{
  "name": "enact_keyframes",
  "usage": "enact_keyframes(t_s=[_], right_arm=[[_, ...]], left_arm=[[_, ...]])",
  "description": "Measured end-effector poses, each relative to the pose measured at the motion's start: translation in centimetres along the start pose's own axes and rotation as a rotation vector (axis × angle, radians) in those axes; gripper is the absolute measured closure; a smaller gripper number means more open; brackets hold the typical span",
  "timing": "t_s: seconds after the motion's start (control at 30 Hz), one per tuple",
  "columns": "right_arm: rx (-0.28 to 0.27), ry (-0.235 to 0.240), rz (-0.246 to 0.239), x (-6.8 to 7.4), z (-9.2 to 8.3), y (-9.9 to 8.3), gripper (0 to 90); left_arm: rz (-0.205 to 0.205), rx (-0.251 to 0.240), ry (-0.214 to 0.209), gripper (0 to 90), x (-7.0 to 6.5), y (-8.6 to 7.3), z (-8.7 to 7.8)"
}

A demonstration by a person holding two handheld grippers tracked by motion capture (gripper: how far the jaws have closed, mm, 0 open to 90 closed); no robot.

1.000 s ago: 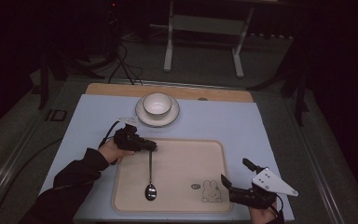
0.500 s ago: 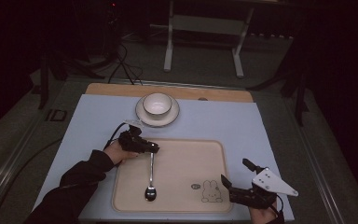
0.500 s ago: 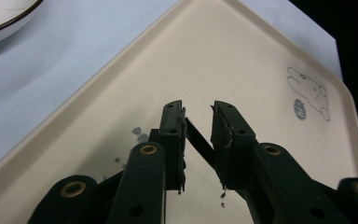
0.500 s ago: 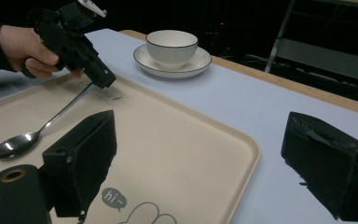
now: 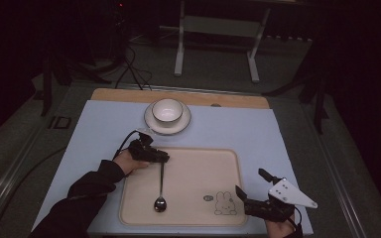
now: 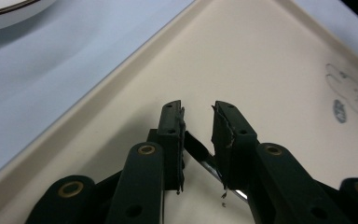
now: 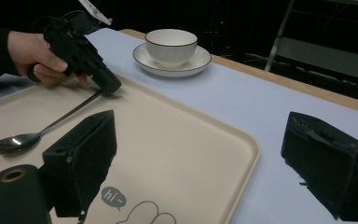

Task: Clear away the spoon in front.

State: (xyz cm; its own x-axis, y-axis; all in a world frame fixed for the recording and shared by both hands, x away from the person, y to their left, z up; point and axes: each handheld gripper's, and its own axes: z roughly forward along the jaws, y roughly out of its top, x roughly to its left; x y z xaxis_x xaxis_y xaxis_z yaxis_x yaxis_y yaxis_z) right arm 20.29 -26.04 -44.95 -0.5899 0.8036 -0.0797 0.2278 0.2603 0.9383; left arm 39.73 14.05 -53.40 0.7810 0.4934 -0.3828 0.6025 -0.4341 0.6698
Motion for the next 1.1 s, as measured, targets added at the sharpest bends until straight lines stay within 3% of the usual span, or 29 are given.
enact_keyframes(t_s=[0.43, 0.67, 0.83, 0.93, 1.1], right_arm=[[0.004, -0.003, 0.0, 0.0, 0.0, 0.0, 10.3], [-0.001, -0.008, 0.0, 0.0, -0.1, 0.0, 10.3], [-0.003, -0.012, 0.002, 0.0, -0.1, 0.0, 10.3], [-0.002, -0.012, 0.002, 0.0, -0.1, 0.0, 10.3], [-0.003, -0.012, 0.004, 0.0, -0.1, 0.0, 10.3]], left_arm=[[-0.005, -0.009, 0.037, 72.0, -0.1, 0.3, -0.1], [0.029, -0.037, 0.052, 65.9, -1.5, 0.9, -1.4], [0.043, -0.063, 0.107, 44.6, -3.1, 1.5, -2.6], [0.065, -0.068, 0.12, 37.3, -4.0, 1.8, -3.2], [0.067, -0.098, 0.094, 25.5, -5.3, 2.1, -4.1]])
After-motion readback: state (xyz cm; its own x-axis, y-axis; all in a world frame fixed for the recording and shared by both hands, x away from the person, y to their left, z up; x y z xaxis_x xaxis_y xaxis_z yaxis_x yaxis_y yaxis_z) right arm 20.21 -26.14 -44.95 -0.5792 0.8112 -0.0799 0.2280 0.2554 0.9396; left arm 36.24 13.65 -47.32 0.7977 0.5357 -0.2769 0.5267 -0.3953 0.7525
